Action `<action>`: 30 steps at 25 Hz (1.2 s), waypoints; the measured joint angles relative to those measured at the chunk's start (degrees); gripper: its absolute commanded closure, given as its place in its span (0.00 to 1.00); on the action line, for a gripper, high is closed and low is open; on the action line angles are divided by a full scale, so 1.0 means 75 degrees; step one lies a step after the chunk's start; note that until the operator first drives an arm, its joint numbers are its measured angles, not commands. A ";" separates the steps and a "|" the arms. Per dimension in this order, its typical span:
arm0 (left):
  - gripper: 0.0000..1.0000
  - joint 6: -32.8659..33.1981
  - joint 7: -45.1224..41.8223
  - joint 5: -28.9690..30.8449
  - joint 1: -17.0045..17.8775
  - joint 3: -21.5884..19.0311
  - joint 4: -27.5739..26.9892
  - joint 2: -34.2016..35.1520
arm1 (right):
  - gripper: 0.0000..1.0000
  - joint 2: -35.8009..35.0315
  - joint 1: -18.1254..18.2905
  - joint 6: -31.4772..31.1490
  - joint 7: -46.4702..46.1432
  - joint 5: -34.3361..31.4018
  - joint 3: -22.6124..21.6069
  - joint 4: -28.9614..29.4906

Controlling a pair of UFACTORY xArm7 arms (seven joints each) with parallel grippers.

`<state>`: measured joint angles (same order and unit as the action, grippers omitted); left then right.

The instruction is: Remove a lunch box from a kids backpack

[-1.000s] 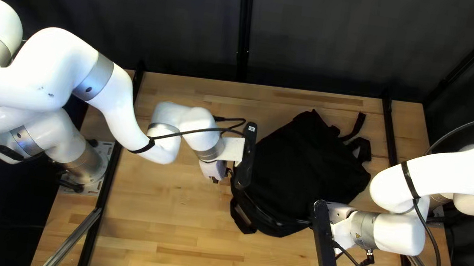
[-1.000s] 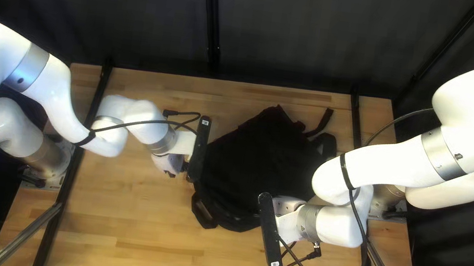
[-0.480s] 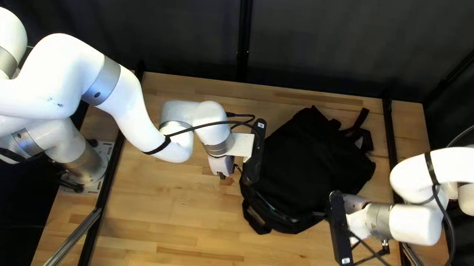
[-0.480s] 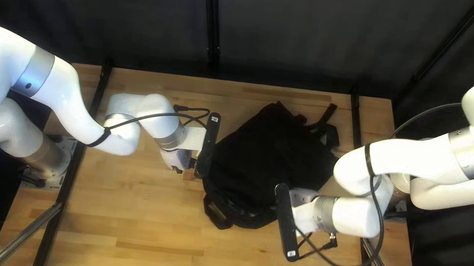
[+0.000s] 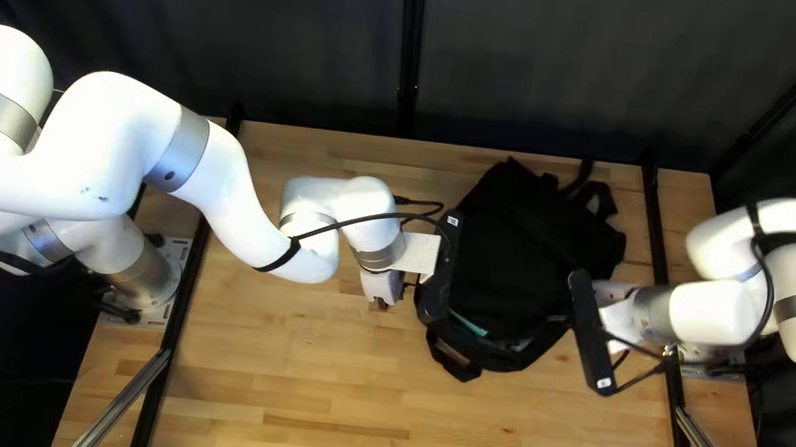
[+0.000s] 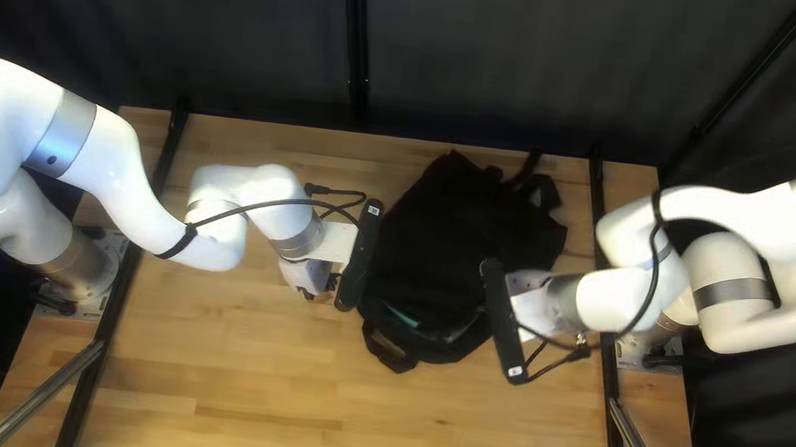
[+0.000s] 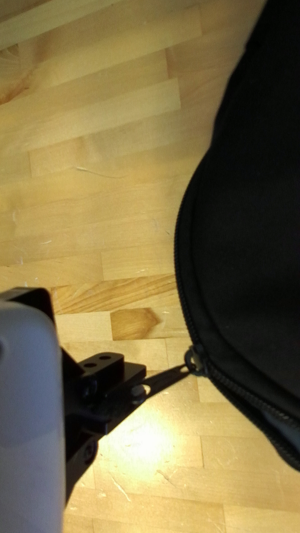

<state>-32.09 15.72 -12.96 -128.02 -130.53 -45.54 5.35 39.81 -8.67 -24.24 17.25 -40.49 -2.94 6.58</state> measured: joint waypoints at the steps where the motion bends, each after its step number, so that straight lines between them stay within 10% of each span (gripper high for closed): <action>1: 1.00 -0.0019 0.0038 -0.0056 -0.0004 -0.0024 -0.0050 0.0041 | 0.00 0.0164 -0.0077 -0.0129 -0.0286 0.0087 0.0235 -0.0081; 7: 1.00 -0.0265 0.0188 -0.0214 -0.0002 -0.0150 -0.0387 0.0213 | 0.00 0.0372 -0.0262 -0.0776 -0.0994 0.0479 0.0834 0.0129; 19: 1.00 -0.0619 0.0526 -0.0238 -0.0115 -0.0140 -0.0602 0.0267 | 0.00 -0.2143 -0.0454 -0.1739 0.2143 0.0995 -0.1073 0.2728; 30: 1.00 -0.0560 0.0712 -0.0435 -0.0183 -0.0208 -0.0670 0.0427 | 0.00 -0.4136 0.0133 -0.0771 0.5644 -0.1085 -0.1913 0.3274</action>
<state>-36.29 21.06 -16.22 -129.39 -132.09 -50.57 8.55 8.79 -7.67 -30.02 59.58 -48.62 -17.28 31.13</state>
